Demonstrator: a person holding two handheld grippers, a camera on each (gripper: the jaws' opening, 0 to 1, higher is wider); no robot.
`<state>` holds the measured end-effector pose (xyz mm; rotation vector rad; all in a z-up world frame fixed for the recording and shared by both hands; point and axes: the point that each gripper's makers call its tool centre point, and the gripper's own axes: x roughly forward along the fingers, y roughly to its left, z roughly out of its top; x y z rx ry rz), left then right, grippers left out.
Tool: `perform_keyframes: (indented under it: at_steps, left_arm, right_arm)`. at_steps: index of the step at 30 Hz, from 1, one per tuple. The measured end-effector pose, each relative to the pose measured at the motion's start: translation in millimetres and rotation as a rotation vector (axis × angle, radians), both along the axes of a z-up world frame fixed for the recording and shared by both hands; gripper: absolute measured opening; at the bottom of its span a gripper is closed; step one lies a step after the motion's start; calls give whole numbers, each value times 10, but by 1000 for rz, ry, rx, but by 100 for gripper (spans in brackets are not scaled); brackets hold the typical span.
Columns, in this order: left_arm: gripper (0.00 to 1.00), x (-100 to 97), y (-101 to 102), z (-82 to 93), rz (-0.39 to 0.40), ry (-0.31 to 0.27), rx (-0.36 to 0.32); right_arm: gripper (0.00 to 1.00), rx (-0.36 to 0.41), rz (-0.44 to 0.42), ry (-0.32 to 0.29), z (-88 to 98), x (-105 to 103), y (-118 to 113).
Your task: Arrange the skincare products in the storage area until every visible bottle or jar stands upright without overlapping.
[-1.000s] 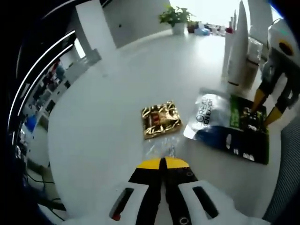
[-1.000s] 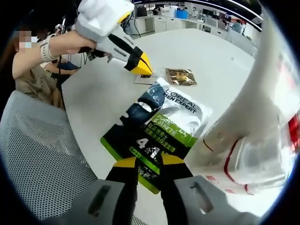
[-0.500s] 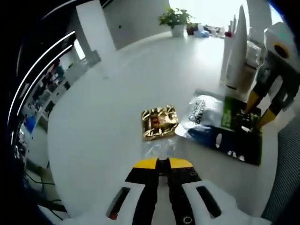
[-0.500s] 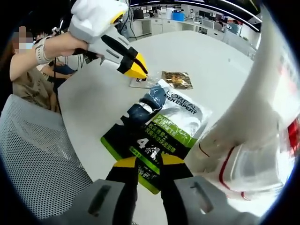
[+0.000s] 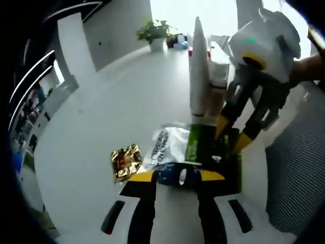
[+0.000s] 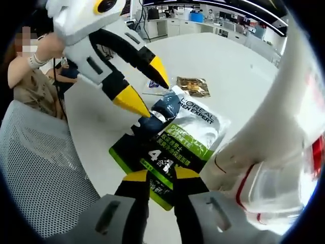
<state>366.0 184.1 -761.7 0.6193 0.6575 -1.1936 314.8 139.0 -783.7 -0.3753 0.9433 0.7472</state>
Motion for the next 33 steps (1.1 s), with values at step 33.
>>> perform_keyframes:
  at_steps: [33]
  left_arm:
    - [44,-75,-35,-188,42,80,29]
  right_arm:
    - [22,56,-4,-92,494,-172,-44]
